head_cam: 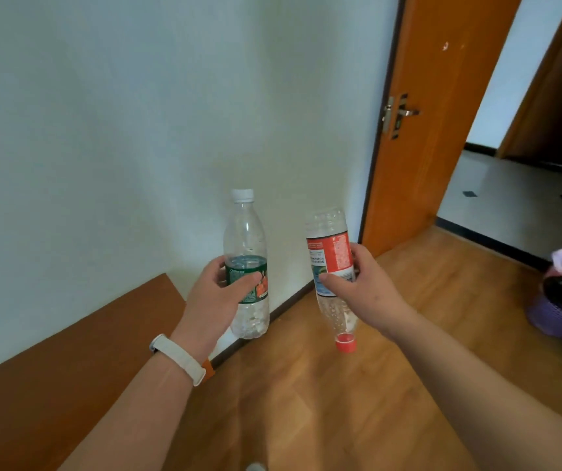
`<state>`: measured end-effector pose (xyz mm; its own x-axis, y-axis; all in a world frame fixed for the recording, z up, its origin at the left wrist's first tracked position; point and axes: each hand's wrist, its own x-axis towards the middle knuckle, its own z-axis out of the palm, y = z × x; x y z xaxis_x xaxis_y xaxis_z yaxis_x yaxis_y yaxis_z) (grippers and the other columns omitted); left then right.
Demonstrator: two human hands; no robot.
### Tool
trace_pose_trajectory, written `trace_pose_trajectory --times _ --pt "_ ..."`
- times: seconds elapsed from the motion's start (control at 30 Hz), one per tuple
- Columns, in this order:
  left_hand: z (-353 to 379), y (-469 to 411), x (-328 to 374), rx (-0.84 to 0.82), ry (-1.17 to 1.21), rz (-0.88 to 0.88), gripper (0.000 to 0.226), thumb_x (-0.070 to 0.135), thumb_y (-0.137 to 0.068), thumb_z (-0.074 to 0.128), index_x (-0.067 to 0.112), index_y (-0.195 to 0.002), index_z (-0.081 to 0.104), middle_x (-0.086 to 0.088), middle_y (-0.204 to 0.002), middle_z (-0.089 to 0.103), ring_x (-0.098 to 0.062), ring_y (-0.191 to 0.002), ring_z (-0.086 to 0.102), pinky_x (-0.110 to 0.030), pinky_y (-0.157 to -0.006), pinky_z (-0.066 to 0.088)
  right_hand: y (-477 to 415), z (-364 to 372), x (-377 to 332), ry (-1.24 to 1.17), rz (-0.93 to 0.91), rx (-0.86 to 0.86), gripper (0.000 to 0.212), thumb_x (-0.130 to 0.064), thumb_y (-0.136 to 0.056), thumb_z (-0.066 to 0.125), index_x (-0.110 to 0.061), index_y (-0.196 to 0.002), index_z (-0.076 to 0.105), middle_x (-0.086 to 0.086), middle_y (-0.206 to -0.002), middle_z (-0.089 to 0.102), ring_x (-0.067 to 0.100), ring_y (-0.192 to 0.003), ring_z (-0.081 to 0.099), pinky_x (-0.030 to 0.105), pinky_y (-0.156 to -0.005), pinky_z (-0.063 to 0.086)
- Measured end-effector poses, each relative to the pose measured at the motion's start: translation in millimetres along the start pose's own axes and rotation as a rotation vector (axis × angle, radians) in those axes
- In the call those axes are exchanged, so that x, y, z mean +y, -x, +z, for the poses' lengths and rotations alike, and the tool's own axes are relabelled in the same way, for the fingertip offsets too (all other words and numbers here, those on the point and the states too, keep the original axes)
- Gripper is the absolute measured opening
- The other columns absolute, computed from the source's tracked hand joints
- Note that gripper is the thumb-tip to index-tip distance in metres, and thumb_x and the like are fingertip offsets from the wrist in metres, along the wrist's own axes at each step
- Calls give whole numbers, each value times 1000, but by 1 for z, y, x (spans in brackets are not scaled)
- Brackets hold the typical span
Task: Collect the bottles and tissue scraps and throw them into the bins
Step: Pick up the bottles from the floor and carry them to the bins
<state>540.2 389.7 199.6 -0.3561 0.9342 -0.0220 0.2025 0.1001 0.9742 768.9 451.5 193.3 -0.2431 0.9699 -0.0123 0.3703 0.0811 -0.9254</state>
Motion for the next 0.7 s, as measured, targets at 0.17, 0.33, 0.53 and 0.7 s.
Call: trace_pose_trajectory --times 0.17,0.33,0.53,0.7 --pt "21 -71 -6 -132 7 23 39 29 -84 72 31 -119 55 11 -107 66 -6 -96 64 -15 -65 48 -40 -9 4 48 53 141 53 -37 -84 71 -41 -125 37 -24 -104 55 0 -91 60 17 -71 47" --pt "33 -150 -1 -296 26 41 39 28 -83 73 30 -118 57 10 -106 67 -6 -92 66 -11 -57 49 -87 -7 -3 103 131 288 59 -39 -83 72 -38 -131 37 -27 -102 55 -2 -87 60 12 -64 43" --pt "54 -223 2 -474 32 71 40 29 -82 73 33 -117 55 11 -105 66 -6 -90 66 -18 -64 49 -126 -2 -6 148 209 418 66 -40 -83 72 -36 -137 34 -22 -109 53 5 -94 58 28 -83 49" --pt "87 -255 6 -615 57 87 42 29 -83 73 28 -121 55 8 -106 67 -9 -91 66 -17 -62 50 -136 -21 2 190 268 534 64 -42 -82 72 -37 -134 35 -23 -104 53 2 -87 60 15 -67 46"
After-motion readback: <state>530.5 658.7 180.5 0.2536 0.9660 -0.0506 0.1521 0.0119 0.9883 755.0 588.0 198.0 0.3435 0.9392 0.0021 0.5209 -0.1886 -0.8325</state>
